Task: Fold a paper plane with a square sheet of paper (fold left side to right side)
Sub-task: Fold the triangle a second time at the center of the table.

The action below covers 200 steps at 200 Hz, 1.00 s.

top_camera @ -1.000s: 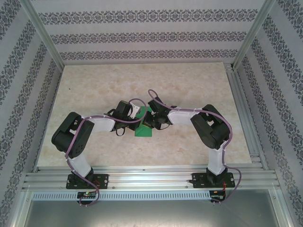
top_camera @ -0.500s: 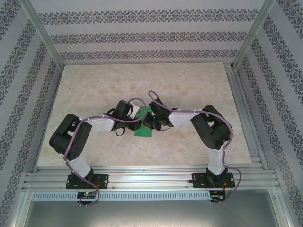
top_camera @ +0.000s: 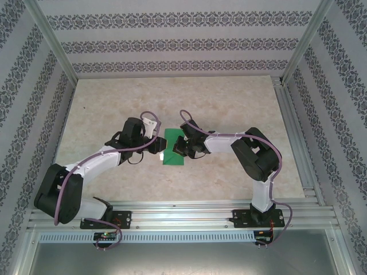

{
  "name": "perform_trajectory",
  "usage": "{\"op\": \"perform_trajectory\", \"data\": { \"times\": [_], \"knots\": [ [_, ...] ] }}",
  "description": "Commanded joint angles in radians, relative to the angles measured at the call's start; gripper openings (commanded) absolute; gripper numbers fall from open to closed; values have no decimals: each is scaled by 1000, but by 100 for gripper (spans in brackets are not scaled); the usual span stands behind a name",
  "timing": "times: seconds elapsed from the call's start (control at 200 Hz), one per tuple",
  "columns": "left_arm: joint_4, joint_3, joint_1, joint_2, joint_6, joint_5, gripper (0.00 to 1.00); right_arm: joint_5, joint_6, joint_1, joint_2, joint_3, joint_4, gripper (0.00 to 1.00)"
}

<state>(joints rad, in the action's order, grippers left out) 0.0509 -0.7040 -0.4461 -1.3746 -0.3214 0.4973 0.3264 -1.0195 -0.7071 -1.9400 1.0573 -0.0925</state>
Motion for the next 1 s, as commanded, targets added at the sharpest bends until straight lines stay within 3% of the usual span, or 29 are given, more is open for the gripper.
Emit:
{"op": "perform_trajectory", "data": {
  "times": [0.0,0.455,0.994],
  "knots": [
    [-105,28,-18,-38,-90,113,25,-36,27,-21,-28,-38,-82,6],
    [-170,-11,-46,-304,-101,142,20,-37,32,-21,-28,-31,-92,6],
    [-9,17,-51,-334,1,8,18,-44,48,-19,-30,-28,-108,6]
  ]
}}
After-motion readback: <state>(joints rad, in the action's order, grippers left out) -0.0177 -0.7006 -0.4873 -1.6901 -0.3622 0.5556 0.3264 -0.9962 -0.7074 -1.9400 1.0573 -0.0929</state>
